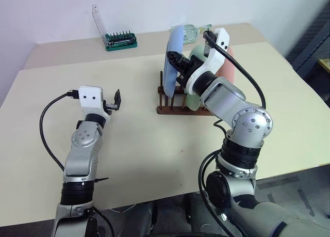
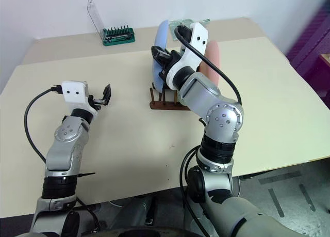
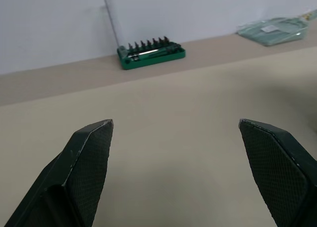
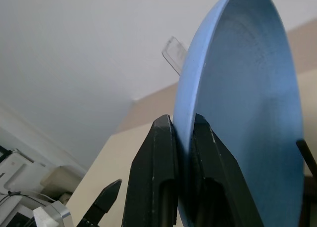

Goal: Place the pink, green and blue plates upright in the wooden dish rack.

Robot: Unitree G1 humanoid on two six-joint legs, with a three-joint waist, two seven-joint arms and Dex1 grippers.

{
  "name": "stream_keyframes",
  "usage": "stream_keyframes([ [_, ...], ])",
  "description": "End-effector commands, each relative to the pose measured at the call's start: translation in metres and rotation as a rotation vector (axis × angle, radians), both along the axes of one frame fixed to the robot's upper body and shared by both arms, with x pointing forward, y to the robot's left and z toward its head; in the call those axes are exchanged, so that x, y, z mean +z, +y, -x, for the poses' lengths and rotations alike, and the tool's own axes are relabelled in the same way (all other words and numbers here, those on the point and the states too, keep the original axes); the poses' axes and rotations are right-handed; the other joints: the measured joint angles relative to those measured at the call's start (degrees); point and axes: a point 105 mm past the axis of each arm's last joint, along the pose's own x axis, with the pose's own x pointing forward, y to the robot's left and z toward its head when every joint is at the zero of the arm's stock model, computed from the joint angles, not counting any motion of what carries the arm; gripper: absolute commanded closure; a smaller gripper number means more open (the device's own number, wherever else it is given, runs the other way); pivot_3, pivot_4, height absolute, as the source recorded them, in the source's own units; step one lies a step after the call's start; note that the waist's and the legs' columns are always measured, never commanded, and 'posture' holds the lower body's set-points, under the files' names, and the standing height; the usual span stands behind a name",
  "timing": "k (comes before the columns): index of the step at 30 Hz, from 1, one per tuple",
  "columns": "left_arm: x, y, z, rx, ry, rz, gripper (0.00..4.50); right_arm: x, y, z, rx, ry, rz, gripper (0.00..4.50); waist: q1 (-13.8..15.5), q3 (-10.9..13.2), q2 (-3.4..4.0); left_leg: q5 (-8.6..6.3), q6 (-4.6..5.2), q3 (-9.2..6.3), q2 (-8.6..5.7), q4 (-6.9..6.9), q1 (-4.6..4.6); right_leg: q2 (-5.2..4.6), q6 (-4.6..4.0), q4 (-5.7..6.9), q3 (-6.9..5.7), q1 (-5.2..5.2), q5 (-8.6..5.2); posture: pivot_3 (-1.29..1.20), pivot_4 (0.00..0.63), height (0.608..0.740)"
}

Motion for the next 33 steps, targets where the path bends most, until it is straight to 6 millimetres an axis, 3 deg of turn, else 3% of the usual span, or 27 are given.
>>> stream_keyframes([
  [1, 0.013, -0.008, 0.004, -0.029, -0.052, -0.015, 0.26, 0.021, 0.006, 0.003, 0.029, -0.068, 0.005, 3.76, -0.1, 0.0, 0.00, 0.00, 0.00, 0.00, 0.00, 0.00, 0.00, 0.00, 0.00, 0.00, 0.00, 0.00, 0.00, 0.00, 0.150, 0.738],
  [2, 0.013, -0.009, 0.004, -0.032, -0.052, -0.014, 0.26, 0.022, 0.006, 0.002, 0.032, -0.072, 0.005, 3.43, -0.1, 0.0, 0.00, 0.00, 0.00, 0.00, 0.00, 0.00, -0.01, 0.00, 0.00, 0.00, 0.00, -0.01, 0.00, 0.00, 0.150, 0.738],
  [6, 0.012, -0.011, 0.006, -0.040, -0.050, -0.008, 0.26, 0.039, 0.003, 0.004, -0.009, -0.239, 0.156, 1.40, 0.0, 0.0, 0.00, -0.01, 0.01, 0.01, 0.00, 0.00, -0.04, -0.01, 0.00, -0.01, -0.01, -0.02, 0.00, 0.00, 0.150, 0.738],
  [8, 0.012, -0.012, 0.007, -0.042, -0.047, -0.010, 0.26, 0.050, 0.002, 0.009, -0.015, -0.346, 0.218, 1.40, 0.0, 0.0, 0.00, -0.01, 0.01, 0.02, 0.00, 0.00, -0.04, -0.01, 0.00, -0.01, -0.01, -0.03, 0.00, 0.00, 0.150, 0.738],
  [12, 0.011, -0.017, 0.009, -0.062, -0.045, -0.030, 0.26, 0.074, -0.008, 0.039, -0.025, -0.727, 0.473, 1.40, 0.3, 0.0, 0.00, -0.02, 0.03, 0.03, -0.02, 0.04, -0.10, -0.05, 0.01, -0.03, -0.03, -0.05, 0.00, 0.00, 0.150, 0.738],
  [14, 0.007, -0.015, 0.009, -0.072, -0.024, -0.059, 0.26, 0.069, -0.037, 0.059, 0.028, -0.805, 0.511, 1.40, 0.5, -0.1, -0.09, -0.03, 0.06, 0.04, -0.04, 0.04, -0.14, -0.06, 0.02, -0.09, -0.06, -0.05, 0.01, 0.00, 0.150, 0.738],
  [18, 0.000, -0.006, 0.007, -0.074, 0.009, -0.097, 0.26, 0.041, -0.109, 0.074, 0.015, -0.699, 0.586, 1.40, 1.5, -0.1, -0.24, -0.09, 0.17, -0.11, -0.06, 0.07, -0.13, -0.13, 0.04, -0.35, -0.27, 0.20, 0.01, 0.00, 0.150, 0.738],
  [21, -0.005, 0.005, 0.004, -0.065, 0.034, -0.117, 0.26, 0.004, -0.175, 0.087, -0.073, -0.491, 0.660, 1.40, 2.0, -0.2, -0.19, -0.12, 0.21, 0.09, -0.04, 0.10, -0.01, -0.12, 0.09, -0.32, -0.10, 0.24, 0.05, 0.00, 0.150, 0.738],
  [22, -0.007, 0.007, 0.003, -0.063, 0.040, -0.123, 0.26, -0.004, -0.186, 0.091, -0.087, -0.454, 0.668, 1.40, 2.1, -0.2, -0.19, -0.12, 0.21, 0.03, -0.01, 0.09, 0.09, -0.10, 0.09, -0.34, -0.15, 0.36, 0.04, 0.00, 0.150, 0.738],
  [27, -0.024, 0.012, -0.001, -0.086, 0.098, -0.183, 0.26, -0.079, -0.211, 0.108, -0.036, -0.200, 0.806, 1.40, 1.6, -0.2, -0.12, -0.14, 0.24, 0.21, 0.03, -0.01, 0.60, -0.08, 0.10, -0.34, -0.02, 0.78, 0.04, 0.00, 0.150, 0.738],
  [33, -0.040, 0.003, 0.013, -0.178, 0.158, -0.188, 0.26, -0.100, -0.228, 0.091, -0.109, -0.194, 0.835, 1.40, 1.7, -0.2, -0.07, -0.39, 0.66, 0.41, 0.06, 0.00, 1.20, -0.08, 0.17, -0.39, 0.10, 1.33, 0.00, 0.00, 0.150, 0.738],
])
